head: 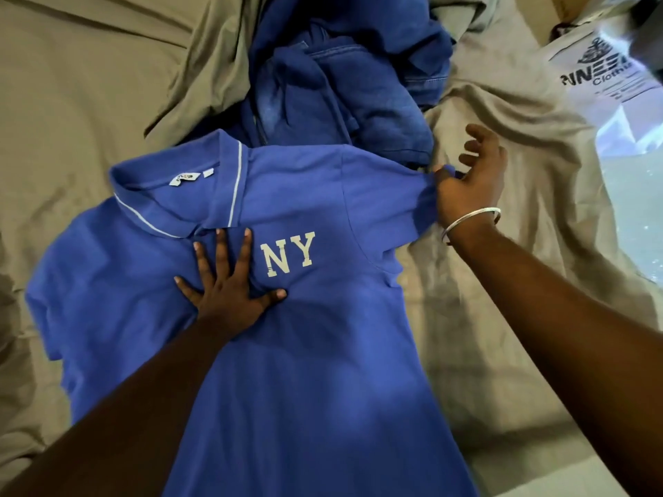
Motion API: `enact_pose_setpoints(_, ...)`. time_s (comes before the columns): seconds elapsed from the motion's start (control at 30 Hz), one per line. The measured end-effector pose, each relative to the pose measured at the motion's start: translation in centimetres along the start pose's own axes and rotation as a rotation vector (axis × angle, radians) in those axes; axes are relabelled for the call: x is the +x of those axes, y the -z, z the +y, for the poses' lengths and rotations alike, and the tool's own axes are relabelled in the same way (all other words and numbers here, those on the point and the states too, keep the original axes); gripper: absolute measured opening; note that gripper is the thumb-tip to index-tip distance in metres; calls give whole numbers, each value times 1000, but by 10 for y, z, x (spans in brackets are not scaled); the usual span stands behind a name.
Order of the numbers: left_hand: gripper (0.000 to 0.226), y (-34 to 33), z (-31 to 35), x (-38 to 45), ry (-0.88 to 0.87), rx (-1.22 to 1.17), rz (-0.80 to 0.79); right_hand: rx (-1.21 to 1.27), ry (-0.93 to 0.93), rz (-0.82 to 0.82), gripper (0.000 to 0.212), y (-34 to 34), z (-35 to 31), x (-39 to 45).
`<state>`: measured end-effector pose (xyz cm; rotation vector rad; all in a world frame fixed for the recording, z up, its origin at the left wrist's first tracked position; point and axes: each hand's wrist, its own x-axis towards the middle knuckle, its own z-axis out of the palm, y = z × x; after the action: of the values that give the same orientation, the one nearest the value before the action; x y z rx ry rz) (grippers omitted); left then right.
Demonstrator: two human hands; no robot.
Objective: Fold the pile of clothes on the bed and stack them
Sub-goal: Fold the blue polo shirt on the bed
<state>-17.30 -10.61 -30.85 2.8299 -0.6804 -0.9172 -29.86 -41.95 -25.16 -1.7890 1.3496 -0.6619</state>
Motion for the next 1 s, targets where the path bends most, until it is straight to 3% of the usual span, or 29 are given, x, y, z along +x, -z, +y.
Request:
enact_pose_setpoints(0.1,114,0,0,1,-2,9,0,-61,-210,60,52,-8,8,-15)
enact_pose_setpoints(0.17,114,-2,-1,0,3,13,6,-72,-331,-43,37,-9,14,-25)
enact_pose_setpoints(0.23,114,-3,-2,-1,-3,16,19,47,-314,-78,23,-8,20,-33)
enact_pose_setpoints(0.33,114,-6,-2,0,-2,8,32,238,-145,7,17,-1,15,-40)
enact_pose_setpoints(0.43,113,-6,-2,-1,-11,8,50,139,-124,88,21,6,12,-38)
enact_pose_setpoints(0.53,112,-7,-3,-2,-5,16,62,62,-230,115,29,12,18,-33)
enact_pose_setpoints(0.6,112,-7,-2,-3,-7,18,66,195,-299,71,27,18,22,-30)
enact_pose_setpoints(0.67,112,-8,-3,-3,-19,12,77,449,-374,-47,35,23,28,-26)
enact_pose_setpoints(0.73,112,-10,-4,-3,-29,13,88,551,-409,-202,42,27,34,-28)
enact_pose_setpoints(0.87,110,-12,-5,-3,-31,15,97,365,-230,-338,43,35,43,-46)
enact_pose_setpoints(1.0,110,-12,-6,-2,-44,13,106,275,2,-366,3,37,45,-54)
